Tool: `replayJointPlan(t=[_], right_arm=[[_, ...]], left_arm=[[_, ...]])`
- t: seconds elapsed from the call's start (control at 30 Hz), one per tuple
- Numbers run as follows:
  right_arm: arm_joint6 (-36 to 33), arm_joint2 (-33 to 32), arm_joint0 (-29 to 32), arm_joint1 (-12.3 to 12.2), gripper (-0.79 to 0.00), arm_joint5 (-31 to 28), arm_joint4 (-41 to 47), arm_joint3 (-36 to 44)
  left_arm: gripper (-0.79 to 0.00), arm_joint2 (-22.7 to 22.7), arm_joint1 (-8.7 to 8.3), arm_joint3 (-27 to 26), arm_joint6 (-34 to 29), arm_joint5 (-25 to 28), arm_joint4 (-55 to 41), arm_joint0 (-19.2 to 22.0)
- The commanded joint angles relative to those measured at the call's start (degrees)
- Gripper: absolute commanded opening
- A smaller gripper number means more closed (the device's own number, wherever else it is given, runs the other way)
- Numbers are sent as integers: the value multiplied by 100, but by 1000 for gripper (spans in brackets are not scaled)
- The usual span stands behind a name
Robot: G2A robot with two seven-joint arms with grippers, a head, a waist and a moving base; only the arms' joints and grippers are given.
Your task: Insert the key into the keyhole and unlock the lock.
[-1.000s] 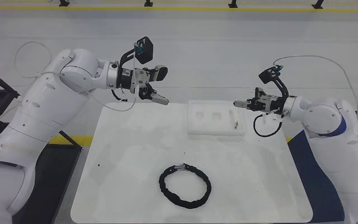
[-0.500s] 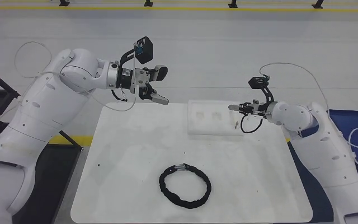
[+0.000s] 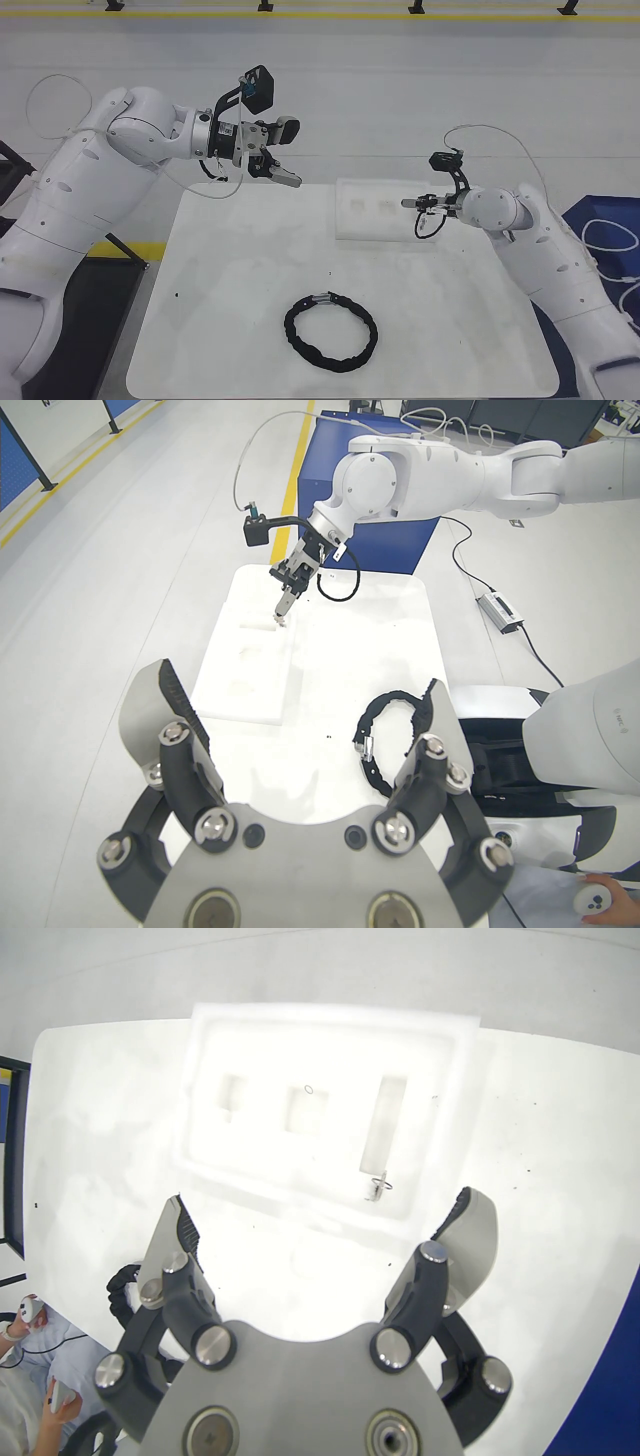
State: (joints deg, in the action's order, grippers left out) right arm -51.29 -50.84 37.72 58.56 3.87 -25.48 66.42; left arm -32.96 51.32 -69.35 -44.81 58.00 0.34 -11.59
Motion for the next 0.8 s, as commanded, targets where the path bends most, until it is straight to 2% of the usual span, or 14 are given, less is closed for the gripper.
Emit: replayJointPlan(t=[0.0, 0.47, 0.77], right_arm=[[19, 76, -25, 38, 0, 19, -47, -74], [-197, 578, -251, 326, 0, -113, -230, -635], [-197, 578, -251, 326, 0, -113, -230, -635]], left_arm=[[0, 0, 0, 0, 0, 0, 0, 0], [0, 0, 0, 0, 0, 0, 0, 0], [0, 0, 0, 0, 0, 0, 0, 0]])
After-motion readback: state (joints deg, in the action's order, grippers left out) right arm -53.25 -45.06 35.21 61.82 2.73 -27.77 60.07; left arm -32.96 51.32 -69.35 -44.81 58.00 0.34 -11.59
